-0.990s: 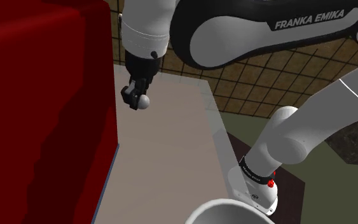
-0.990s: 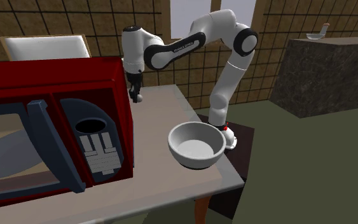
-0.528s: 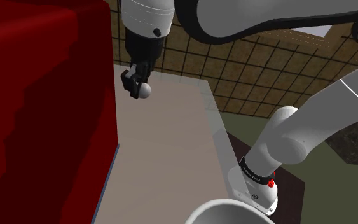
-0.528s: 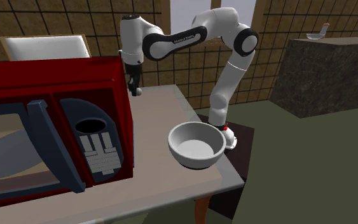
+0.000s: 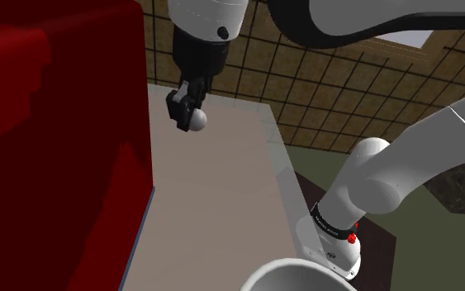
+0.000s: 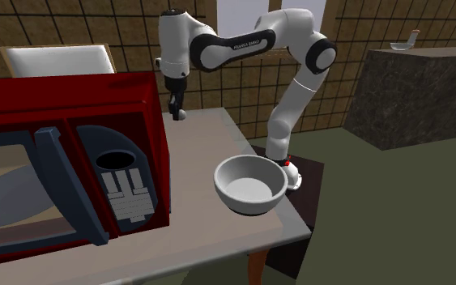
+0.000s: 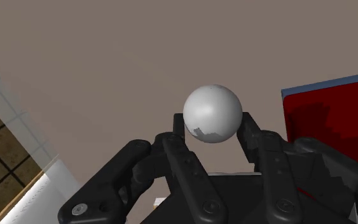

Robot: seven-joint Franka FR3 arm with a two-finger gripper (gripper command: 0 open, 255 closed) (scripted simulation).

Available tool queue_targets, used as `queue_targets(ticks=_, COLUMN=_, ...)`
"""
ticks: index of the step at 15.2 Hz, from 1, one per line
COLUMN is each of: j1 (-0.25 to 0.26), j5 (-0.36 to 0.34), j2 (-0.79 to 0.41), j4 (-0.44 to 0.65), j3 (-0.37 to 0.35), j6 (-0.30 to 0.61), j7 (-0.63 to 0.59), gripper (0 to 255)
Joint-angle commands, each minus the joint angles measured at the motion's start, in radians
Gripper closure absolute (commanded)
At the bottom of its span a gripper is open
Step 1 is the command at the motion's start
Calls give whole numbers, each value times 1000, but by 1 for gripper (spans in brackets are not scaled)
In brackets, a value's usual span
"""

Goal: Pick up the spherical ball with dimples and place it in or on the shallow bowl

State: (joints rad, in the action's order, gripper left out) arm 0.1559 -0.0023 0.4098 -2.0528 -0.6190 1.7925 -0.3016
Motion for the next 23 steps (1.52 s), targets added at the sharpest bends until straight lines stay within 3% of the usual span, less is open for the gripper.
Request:
queue_targets(ticks=1, j1=22, j5=23, j2=35, j4=-16, j3=-14, j6=-18, j7=-25, gripper=255)
queue_targets(ticks=14, j1=163, j5=170, j2=206, j4=-32, j3=-154, j6=-159, j7=-242, gripper=255)
queue_targets(ticks=23, j1=205, j5=253, j2=229, j4=68, j3=-309, j6=-255, j7=-435, gripper=255)
